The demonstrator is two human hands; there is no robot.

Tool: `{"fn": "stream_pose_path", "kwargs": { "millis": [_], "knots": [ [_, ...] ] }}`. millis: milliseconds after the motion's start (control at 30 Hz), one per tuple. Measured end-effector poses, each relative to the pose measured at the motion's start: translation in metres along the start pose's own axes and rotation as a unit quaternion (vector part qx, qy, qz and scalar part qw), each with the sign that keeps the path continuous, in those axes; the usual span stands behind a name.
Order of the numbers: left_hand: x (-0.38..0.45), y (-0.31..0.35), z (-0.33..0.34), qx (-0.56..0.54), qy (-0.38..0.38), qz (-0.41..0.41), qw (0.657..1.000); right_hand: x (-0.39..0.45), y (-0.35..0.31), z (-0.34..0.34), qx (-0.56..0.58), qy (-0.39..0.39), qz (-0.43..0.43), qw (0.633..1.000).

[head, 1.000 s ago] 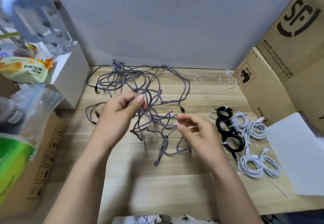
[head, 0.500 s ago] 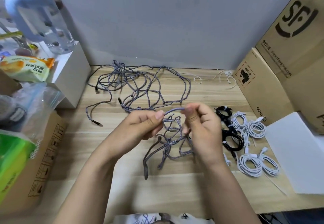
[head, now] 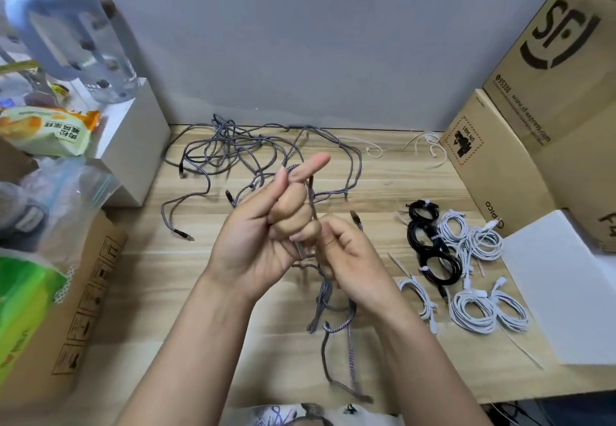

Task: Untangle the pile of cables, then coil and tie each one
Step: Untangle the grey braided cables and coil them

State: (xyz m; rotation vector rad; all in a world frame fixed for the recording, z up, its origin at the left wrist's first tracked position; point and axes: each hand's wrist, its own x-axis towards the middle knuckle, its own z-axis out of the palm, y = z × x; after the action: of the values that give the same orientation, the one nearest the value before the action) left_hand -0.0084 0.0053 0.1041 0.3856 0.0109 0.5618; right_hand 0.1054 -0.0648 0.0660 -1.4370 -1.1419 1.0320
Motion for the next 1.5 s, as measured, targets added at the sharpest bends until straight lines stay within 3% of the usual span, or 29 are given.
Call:
{"fn": "stream_pose_path", "kwargs": {
  "millis": [100, 200, 300, 433, 667, 800, 833, 933, 1033, 1100, 1233, 1367, 1500],
  "knots": [
    [0.005, -0.004, -0.005, 0.095, 0.121, 0.068, 0.986, -0.006, 0.000, 0.009, 0.031, -0.076, 0.068, 0.994],
    [0.005, -0.005, -0.012, 0.166, 0.160, 0.093, 0.969, -0.010, 0.008, 0.011, 0.003, -0.125, 0.086, 0.988],
    [0.004, -0.002, -0.020, 0.242, 0.199, 0.094, 0.945, -0.010, 0.009, 0.005, -0.034, -0.124, 0.080, 0.988],
    [0.003, 0.000, -0.031, 0.398, 0.191, 0.064, 0.895, -0.010, 0.006, 0.005, -0.095, -0.107, 0.044, 0.989],
    [0.004, -0.005, -0.035, 0.530, 0.169, 0.014, 0.831, -0.010, 0.009, 0.000, -0.150, -0.024, 0.017, 0.988],
    [0.006, -0.013, -0.036, 0.595, 0.181, 0.031, 0.783, -0.015, 0.005, 0.003, -0.182, -0.046, 0.010, 0.982],
    [0.007, -0.012, -0.037, 0.576, 0.196, 0.046, 0.792, -0.015, 0.004, 0.003, -0.192, -0.052, 0.007, 0.980],
    [0.015, -0.005, -0.035, 0.410, 0.261, 0.084, 0.870, -0.013, -0.001, 0.000, -0.259, -0.070, -0.007, 0.963],
    [0.018, -0.006, -0.037, 0.414, 0.266, 0.049, 0.869, -0.011, -0.006, -0.004, -0.351, -0.081, -0.032, 0.932],
    [0.014, -0.008, -0.038, 0.482, 0.210, -0.020, 0.850, -0.011, -0.010, -0.009, -0.373, -0.078, -0.035, 0.924],
    [0.003, 0.002, -0.033, 0.517, 0.094, -0.166, 0.834, -0.010, -0.011, -0.026, -0.326, -0.009, -0.040, 0.945],
    [-0.003, 0.017, -0.026, 0.533, -0.018, -0.239, 0.811, -0.010, -0.014, -0.036, -0.262, 0.086, -0.119, 0.954],
    [-0.010, 0.016, -0.036, 0.344, -0.105, -0.254, 0.898, -0.007, -0.018, -0.035, -0.209, 0.118, -0.171, 0.956]
  ]
}}
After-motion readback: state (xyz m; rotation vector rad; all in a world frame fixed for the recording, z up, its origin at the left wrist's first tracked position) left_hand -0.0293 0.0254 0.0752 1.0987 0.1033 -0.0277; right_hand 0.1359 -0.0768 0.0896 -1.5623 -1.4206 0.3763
